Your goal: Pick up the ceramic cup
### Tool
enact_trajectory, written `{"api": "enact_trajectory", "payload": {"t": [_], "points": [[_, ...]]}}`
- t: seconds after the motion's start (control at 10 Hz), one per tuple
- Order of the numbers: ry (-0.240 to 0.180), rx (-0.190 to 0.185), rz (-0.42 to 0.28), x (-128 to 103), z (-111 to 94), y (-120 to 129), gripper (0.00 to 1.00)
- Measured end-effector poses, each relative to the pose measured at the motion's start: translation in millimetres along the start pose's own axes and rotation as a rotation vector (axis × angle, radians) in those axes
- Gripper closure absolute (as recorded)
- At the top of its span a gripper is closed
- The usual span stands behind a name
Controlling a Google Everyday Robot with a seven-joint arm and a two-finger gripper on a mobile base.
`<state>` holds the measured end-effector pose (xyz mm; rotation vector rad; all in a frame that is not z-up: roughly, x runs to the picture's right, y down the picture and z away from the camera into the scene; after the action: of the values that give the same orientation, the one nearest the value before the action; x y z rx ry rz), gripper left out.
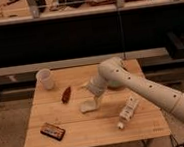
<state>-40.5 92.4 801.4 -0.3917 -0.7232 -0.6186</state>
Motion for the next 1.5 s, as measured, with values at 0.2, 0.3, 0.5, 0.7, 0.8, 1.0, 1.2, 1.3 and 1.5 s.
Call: {"api": "enact_trajectory", "payload": {"t": [0.2,0.3,0.5,0.7,0.8,1.0,1.2,1.3,1.5], "points": [[0.034,-0.010,-0.164,0.2,12.7,-58.8,0.20],[0.069,0.000,-0.268,3.1,23.9,-108.1,0.20],[0.125,0.042,-0.399,7.6,39.4,-182.6,0.20],[0.190,0.103,-0.467,22.6,45.6,-243.1,0.20],[0.208,0.119,-0.483,26.1,47.1,-259.0,0.20],[0.231,0.138,-0.502,30.3,48.2,-277.6,0.20],[0.223,0.134,-0.506,29.6,51.1,-275.4,0.20],[0.193,0.125,-0.527,18.5,65.4,-274.8,0.20],[0.153,0.118,-0.554,4.3,82.4,-275.9,0.20]]}}
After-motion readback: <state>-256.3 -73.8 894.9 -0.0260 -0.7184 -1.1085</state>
